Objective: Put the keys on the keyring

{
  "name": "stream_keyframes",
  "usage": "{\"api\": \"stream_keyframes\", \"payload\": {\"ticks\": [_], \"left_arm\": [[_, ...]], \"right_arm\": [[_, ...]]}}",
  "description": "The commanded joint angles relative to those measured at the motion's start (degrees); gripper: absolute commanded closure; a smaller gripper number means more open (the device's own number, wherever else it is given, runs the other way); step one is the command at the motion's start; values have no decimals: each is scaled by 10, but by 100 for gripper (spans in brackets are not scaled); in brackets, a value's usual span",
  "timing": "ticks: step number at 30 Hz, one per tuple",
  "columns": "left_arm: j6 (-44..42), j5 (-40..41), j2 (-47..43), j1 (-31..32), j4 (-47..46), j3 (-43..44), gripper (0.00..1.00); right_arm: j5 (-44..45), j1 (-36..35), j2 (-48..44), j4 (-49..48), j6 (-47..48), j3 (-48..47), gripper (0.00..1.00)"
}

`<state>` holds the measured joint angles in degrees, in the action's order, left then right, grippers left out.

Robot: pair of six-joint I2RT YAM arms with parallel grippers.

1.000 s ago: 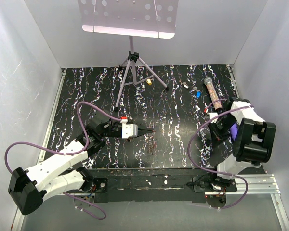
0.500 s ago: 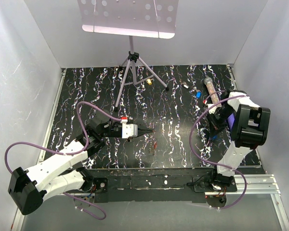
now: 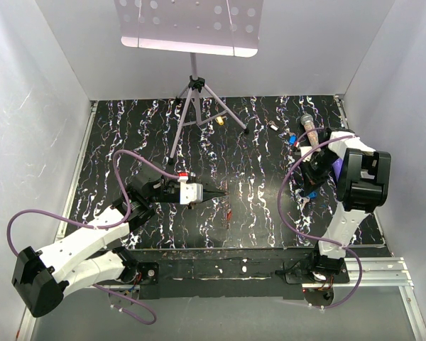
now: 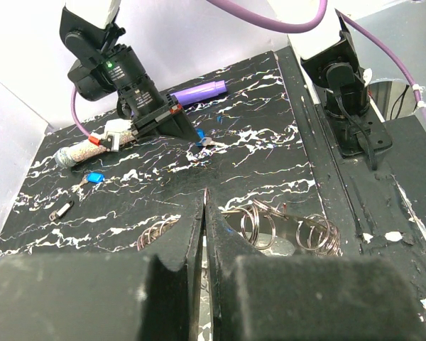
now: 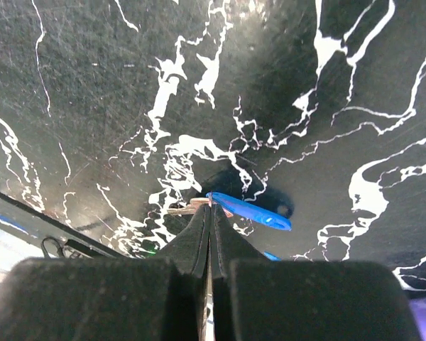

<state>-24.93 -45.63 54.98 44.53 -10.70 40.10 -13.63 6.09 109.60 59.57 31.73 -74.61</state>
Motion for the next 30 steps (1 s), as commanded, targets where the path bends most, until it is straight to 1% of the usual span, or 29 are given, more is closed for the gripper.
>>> {"api": "stream_keyframes", "payload": {"ticks": [1, 12, 18, 30], "left_arm": [[-9, 2, -7, 2, -8, 4, 100], [-10, 1, -7, 2, -6, 5, 100], [-11, 0, -8, 2, -5, 6, 100], [-13, 0, -10, 2, -2, 7, 100]], "right_arm": [[-10, -12, -2, -33, -10, -11, 99], [-29, -14, -31, -110, -13, 45, 99], [-39, -14, -63, -151, -16, 79, 99], [-47, -14, -54, -140, -18, 74, 99]]}}
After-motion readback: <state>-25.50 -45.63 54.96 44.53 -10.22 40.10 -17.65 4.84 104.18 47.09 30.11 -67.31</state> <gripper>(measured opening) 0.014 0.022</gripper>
